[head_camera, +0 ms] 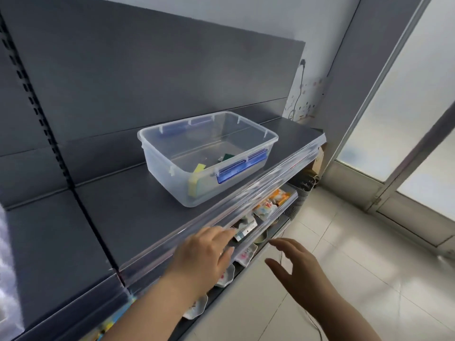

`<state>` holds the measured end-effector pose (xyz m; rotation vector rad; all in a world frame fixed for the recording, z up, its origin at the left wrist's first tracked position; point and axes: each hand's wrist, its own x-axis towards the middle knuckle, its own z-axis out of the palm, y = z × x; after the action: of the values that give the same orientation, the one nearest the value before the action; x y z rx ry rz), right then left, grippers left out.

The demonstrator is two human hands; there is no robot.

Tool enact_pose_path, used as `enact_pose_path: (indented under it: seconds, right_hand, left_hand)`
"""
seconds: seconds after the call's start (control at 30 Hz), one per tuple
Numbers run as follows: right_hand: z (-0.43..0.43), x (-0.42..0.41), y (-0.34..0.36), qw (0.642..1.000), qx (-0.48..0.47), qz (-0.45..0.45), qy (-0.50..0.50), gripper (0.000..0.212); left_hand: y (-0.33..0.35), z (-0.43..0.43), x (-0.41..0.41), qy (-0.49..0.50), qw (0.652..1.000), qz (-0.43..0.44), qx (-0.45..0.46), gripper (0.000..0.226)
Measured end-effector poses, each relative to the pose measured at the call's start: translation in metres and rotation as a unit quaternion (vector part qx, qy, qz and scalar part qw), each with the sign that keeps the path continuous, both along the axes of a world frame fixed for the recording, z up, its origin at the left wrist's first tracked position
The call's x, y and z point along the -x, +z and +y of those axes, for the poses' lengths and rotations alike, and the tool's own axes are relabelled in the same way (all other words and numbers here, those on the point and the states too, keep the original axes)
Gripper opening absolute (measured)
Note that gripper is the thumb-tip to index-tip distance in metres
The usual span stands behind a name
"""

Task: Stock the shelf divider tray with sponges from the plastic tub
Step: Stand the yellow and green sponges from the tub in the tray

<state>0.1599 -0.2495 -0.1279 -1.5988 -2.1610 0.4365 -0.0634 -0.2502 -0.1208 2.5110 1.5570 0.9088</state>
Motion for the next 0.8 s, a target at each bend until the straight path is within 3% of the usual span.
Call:
enact_pose_path:
  seconds: [0.2, 0.5, 0.8]
  right_hand:
    - [0.111, -0.014, 0.044, 0.999, -0.043, -0.018, 0.007, 0.042]
    - [0.219, -0.015, 0.072, 0.984, -0.140, 0.108, 0.013, 0.035]
    - [0.361, 0.016, 0.088, 0.981, -0.072, 0.099, 0.149, 0.026]
  left_hand:
    - [0.042, 0.111, -0.006, -0.014, 0.998, -0.034, -0.060, 0.034]
    - [0.067, 0.209, 0.029, 0.064, 0.996, 0.024, -0.065, 0.035]
    - [0.057, 0.245, 0.041, 0.172, 0.983, 0.069, 0.011, 0.035]
